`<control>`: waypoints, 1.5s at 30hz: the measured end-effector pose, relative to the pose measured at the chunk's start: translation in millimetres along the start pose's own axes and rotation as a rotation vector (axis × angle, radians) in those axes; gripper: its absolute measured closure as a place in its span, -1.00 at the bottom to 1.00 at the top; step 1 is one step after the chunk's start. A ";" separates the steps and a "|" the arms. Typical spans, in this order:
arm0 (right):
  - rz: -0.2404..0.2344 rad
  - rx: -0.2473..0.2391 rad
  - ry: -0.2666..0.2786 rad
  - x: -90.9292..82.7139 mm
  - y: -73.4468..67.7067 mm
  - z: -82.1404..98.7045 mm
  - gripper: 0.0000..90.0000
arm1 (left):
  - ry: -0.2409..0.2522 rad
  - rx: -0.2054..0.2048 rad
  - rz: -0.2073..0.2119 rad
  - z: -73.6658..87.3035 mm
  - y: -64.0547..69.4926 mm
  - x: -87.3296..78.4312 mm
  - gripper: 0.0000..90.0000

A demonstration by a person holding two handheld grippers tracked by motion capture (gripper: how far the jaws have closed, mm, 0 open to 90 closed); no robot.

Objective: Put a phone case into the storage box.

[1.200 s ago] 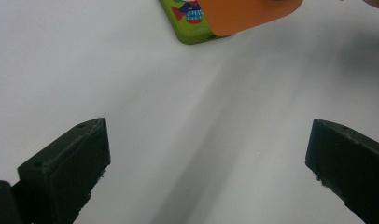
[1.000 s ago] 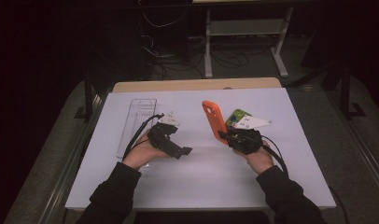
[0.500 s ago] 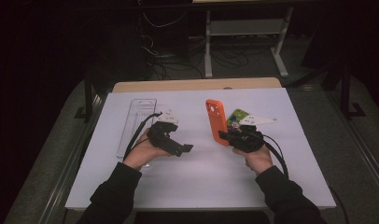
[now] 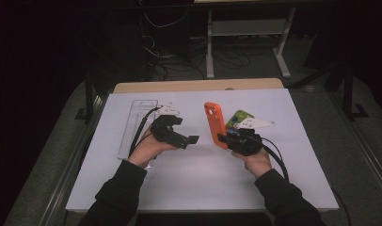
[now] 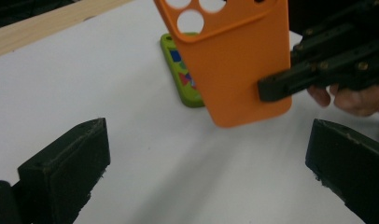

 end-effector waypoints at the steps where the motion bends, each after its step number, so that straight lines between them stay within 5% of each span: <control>1: -0.002 -0.001 0.000 0.7 -1.1 0.1 0.74 | 0.008 0.005 0.001 -1.9 -0.3 0.3 -1.00; 13: -0.016 -0.003 0.012 8.2 -12.0 -0.2 0.74 | 0.064 -0.007 0.004 -17.8 0.3 6.3 -1.00; 45: -0.090 -0.039 0.018 21.3 -46.4 0.8 0.74 | 0.114 -0.040 0.038 -16.5 3.4 20.9 -1.00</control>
Point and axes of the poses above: each handheld gripper's, and its own axes: x roughly forward along the jaws, z roughly out of its underside, y roughly to its right, the point moved 4 cm from there along x, roughly forward along the jaws, and after that the axes turned 1 degree about z, right-handed, at the moved point
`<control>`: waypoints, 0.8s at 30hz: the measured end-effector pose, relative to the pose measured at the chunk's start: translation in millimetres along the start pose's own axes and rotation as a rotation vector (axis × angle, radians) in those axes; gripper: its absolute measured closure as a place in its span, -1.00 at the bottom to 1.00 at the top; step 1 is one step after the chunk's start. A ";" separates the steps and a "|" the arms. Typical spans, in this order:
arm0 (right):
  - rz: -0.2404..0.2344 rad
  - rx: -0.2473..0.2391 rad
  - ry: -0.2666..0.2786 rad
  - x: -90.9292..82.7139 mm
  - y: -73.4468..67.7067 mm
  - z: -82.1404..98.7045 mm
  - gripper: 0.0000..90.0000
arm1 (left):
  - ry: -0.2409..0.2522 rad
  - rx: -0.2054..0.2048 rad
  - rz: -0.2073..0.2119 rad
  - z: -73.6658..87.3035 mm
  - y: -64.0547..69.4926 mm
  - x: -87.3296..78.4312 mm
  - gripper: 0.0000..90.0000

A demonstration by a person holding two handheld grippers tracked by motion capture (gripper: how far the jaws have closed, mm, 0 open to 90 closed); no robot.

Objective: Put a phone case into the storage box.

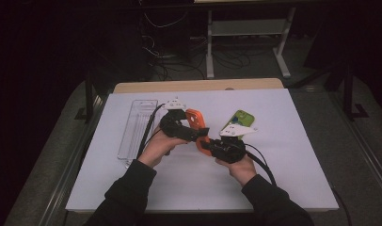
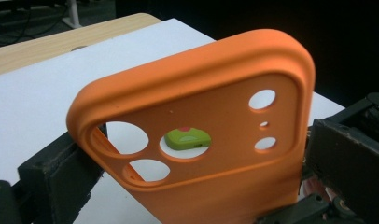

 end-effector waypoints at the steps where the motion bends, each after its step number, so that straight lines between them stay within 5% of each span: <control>1: -0.003 0.000 -0.001 0.3 -0.9 0.2 0.74 | 0.001 0.006 -0.002 -0.1 -0.4 0.1 -1.00; 12: 0.011 -0.026 -0.027 5.3 -1.8 5.3 0.75 | 0.051 -0.037 -0.002 1.6 -0.3 -0.9 -0.78; 24: 0.024 -0.052 -0.059 6.0 -1.7 9.3 0.74 | 0.053 -0.035 -0.008 3.5 3.1 -0.4 -0.69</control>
Point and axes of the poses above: each handheld gripper's, and its own axes: x roughly forward along the jaws, z roughly out of its underside, y roughly to its right, the point moved 4 cm from there along x, roughly forward along the jaws, and after that the axes turned 1 degree about z, right-handed, at the moved point
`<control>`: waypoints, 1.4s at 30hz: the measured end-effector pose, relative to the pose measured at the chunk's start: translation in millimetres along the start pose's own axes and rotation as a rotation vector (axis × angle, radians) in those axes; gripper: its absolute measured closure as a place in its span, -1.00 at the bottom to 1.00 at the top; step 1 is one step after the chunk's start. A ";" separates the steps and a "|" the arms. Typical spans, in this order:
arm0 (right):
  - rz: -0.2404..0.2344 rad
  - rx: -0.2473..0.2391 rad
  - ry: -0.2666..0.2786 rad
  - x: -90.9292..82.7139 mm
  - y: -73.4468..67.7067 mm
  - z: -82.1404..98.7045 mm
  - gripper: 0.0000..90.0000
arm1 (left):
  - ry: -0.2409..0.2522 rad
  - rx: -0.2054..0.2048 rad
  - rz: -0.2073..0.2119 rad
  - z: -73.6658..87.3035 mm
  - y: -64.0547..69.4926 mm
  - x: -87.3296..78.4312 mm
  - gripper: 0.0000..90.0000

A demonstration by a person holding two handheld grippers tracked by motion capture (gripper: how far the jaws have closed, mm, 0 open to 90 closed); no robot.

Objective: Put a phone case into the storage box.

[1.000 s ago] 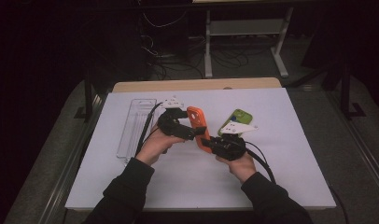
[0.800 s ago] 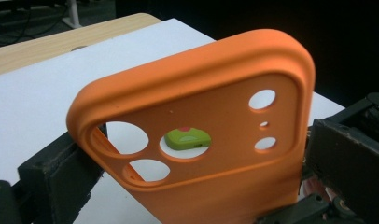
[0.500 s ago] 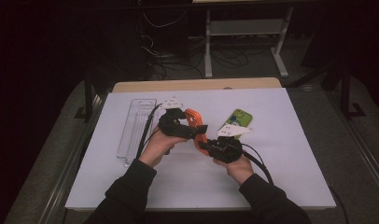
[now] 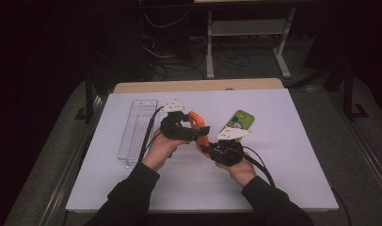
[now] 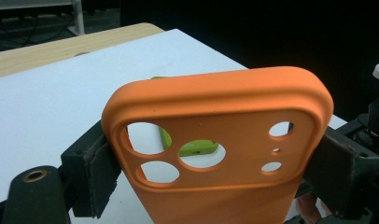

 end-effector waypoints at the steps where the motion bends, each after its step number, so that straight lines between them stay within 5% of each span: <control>1: 0.003 -0.001 0.000 -0.2 0.2 -0.2 0.74 | 0.003 -0.005 0.002 -0.2 0.1 0.3 -0.69; 4: 0.008 -0.004 -0.005 -1.3 1.3 -0.2 0.67 | -0.001 0.003 -0.001 -0.9 0.9 0.7 -0.68; 7: 0.007 -0.003 -0.012 -1.9 2.7 0.0 0.36 | 0.004 0.029 -0.012 -3.0 0.6 0.4 -0.68; 15: 0.016 0.005 -0.067 -11.5 12.1 4.6 -0.23 | 0.021 0.013 -0.035 -8.2 -3.5 -4.1 -0.67; 28: 0.067 0.001 -0.149 -33.5 36.5 18.4 -0.99 | 0.027 0.039 -0.055 -24.8 -12.6 -16.0 -0.67; 42: 0.123 -0.025 -0.186 -59.2 46.0 50.5 -1.00 | 0.060 0.053 -0.105 -48.5 -34.0 -49.6 -0.67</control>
Point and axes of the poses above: each handheld gripper's, and its own axes: x roughly forward along the jaws, z roughly out of its underside, y roughly to its right, the point moved 4 cm from there along x, roughly forward along the jaws, and after that the axes turned 1 degree about z, right-handed, at the moved point
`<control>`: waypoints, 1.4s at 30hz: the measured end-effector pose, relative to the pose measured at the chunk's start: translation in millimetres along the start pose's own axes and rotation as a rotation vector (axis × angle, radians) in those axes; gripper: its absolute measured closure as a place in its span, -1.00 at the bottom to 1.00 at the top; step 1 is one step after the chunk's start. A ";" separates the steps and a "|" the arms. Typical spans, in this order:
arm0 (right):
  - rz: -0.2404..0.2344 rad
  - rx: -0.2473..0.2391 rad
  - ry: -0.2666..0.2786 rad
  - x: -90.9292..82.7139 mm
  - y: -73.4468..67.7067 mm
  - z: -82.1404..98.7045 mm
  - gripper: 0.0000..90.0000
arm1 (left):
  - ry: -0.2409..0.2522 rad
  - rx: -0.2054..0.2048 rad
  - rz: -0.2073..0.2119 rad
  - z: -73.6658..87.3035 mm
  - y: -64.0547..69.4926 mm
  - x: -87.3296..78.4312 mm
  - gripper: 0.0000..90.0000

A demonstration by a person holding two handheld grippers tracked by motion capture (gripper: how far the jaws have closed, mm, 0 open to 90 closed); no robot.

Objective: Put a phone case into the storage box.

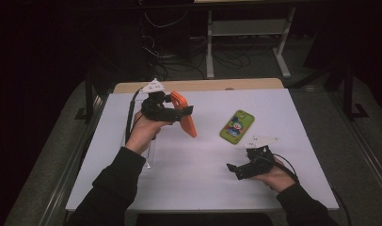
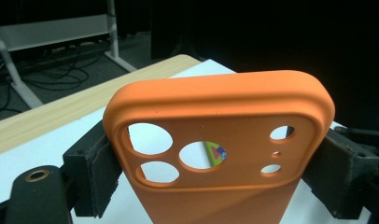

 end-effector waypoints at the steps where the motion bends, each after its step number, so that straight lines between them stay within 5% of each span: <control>1: 0.004 -0.005 0.000 -1.7 1.5 3.0 -1.00 | 0.001 -0.004 0.001 -1.6 -2.1 -2.8 -0.67; 14: 0.034 0.025 0.005 -16.4 10.7 22.9 -1.00 | 0.020 -0.004 -0.094 -25.6 -38.1 -31.9 -0.67; 30: 0.045 0.031 0.029 -27.3 13.5 24.5 -1.00 | -0.036 0.037 -0.361 -47.5 -95.1 -37.5 -0.68; 42: 0.050 0.023 0.041 -28.9 13.0 22.3 -1.00 | -0.104 -0.042 -0.568 -28.0 -134.6 -26.2 -0.68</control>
Point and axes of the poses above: each handheld gripper's, and its own axes: x roughly forward along the jaws, z roughly out of its underside, y roughly to its right, the point moved 4 cm from there along x, roughly forward along the jaws, and after that the axes turned 1 degree about z, right-handed, at the moved point
